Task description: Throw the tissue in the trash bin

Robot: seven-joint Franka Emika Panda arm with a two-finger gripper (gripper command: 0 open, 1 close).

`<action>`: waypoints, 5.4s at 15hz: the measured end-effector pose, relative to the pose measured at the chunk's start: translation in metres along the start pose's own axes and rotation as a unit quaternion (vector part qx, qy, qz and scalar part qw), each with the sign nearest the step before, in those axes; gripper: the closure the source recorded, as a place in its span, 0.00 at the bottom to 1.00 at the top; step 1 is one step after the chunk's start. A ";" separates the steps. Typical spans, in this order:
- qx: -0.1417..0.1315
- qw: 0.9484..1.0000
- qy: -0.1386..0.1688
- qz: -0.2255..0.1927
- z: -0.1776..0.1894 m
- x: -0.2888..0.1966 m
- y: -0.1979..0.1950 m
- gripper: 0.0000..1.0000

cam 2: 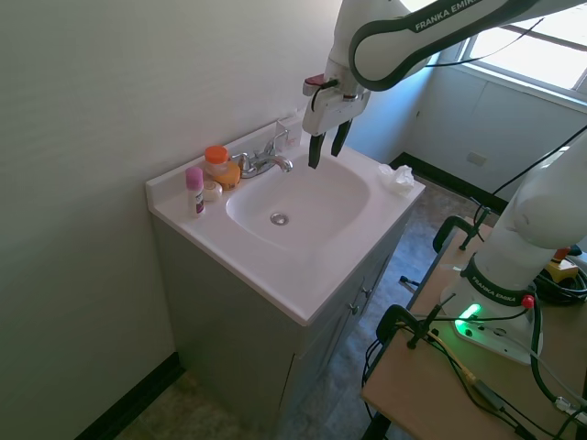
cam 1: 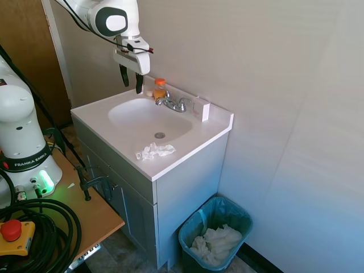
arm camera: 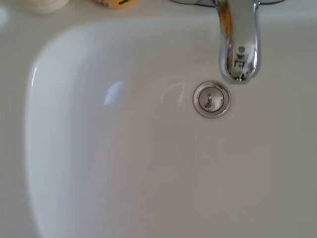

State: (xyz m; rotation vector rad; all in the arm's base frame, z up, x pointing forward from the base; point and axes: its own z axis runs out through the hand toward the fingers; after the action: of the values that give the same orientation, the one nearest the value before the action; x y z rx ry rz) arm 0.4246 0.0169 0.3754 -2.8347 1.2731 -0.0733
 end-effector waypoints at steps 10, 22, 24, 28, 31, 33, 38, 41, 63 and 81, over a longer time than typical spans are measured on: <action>-0.009 0.983 0.101 0.153 -0.011 0.095 0.085 0.00; -0.074 0.974 0.060 0.207 0.092 0.100 0.218 0.00; -0.078 0.974 0.049 0.208 0.109 0.100 0.221 1.00; -0.076 0.973 0.047 0.211 0.119 0.108 0.226 1.00; -0.073 0.973 0.050 0.212 0.121 0.115 0.230 1.00; -0.072 0.974 0.048 0.211 0.123 0.119 0.232 1.00; -0.065 0.975 0.049 0.208 0.123 0.121 0.223 1.00; -0.063 0.975 0.048 0.207 0.123 0.122 0.225 1.00; 0.015 0.884 0.087 0.460 0.137 0.330 0.330 1.00; 0.030 0.911 0.092 0.401 0.135 0.363 0.322 0.00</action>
State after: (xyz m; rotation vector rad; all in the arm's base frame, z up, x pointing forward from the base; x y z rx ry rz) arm 0.4332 -0.4669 0.2357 -2.0663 2.3034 -0.3449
